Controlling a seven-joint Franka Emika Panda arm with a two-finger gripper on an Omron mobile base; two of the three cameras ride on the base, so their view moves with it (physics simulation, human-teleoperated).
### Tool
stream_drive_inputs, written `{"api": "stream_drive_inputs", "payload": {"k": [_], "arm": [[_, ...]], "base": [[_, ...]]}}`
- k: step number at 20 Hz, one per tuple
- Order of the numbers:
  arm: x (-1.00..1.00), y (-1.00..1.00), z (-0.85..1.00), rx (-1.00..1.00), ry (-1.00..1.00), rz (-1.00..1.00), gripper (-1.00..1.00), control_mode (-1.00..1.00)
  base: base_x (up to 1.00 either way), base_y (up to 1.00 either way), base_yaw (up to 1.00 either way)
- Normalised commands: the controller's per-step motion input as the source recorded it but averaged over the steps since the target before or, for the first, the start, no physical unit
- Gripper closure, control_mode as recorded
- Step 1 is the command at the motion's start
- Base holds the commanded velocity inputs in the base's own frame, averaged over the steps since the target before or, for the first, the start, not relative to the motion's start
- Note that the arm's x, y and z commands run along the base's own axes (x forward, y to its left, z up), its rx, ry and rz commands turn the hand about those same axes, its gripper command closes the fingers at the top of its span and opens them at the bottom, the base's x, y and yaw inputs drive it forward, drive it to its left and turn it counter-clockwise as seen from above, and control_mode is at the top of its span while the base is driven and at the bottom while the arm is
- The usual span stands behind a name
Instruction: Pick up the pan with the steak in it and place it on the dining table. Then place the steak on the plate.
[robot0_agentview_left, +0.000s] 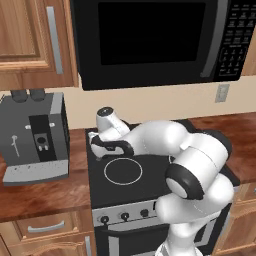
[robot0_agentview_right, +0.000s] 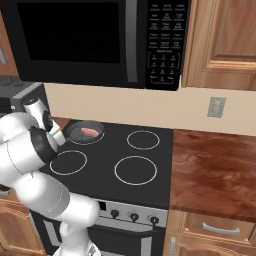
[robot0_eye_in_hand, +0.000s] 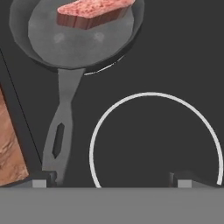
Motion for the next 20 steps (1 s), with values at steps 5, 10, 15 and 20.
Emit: {"api": "stream_drive_inputs", "payload": {"k": [5,10,15,20], "arm": [[0.24,0.05,-0.13,0.00,0.00,-0.01,-1.00,-1.00],[0.26,0.07,-0.14,0.00,0.00,-0.01,-1.00,-1.00],[0.24,0.10,-0.19,0.00,0.00,-0.01,-1.00,-1.00],[0.17,0.08,-0.24,0.00,0.00,-0.01,-1.00,-1.00]], "base": [[0.00,0.00,0.00],[0.00,0.00,0.00],[0.00,0.00,0.00],[0.00,0.00,0.00]]}}
